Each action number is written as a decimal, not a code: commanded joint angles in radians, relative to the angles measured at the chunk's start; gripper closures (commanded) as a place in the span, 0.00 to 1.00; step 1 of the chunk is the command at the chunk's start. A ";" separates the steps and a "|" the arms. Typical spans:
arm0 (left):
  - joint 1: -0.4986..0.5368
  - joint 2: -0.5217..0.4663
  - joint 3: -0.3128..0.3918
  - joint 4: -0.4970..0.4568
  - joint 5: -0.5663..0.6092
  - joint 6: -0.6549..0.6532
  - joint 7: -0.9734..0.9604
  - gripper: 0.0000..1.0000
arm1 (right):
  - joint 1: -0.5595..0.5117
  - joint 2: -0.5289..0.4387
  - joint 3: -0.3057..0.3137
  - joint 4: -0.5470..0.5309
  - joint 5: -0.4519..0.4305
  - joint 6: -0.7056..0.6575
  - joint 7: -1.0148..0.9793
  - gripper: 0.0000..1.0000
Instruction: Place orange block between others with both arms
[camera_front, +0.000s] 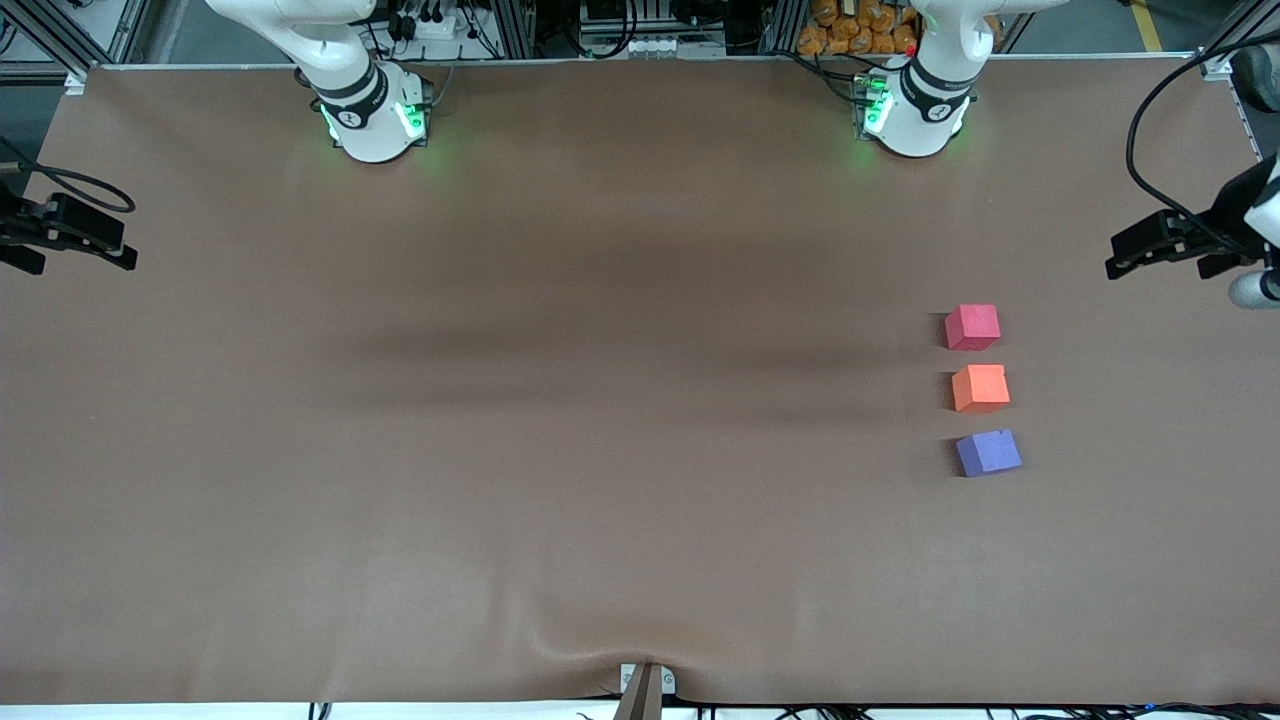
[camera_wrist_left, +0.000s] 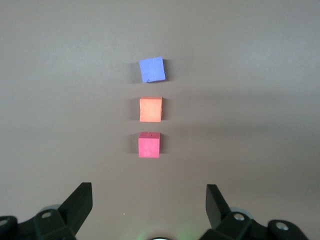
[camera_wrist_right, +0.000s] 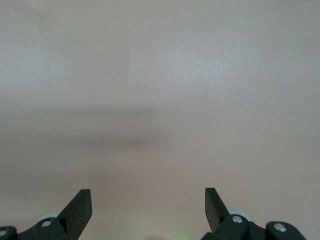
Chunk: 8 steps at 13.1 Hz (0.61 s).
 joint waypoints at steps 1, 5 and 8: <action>-0.010 -0.055 0.014 -0.074 -0.006 0.025 0.005 0.00 | 0.003 0.002 0.001 0.006 0.013 -0.002 0.015 0.00; -0.030 -0.114 0.026 -0.164 -0.006 0.092 0.011 0.00 | 0.001 0.002 -0.001 0.006 0.013 -0.004 0.015 0.00; -0.045 -0.119 0.030 -0.163 0.015 0.099 0.010 0.00 | 0.000 0.000 0.001 0.006 0.011 -0.004 0.015 0.00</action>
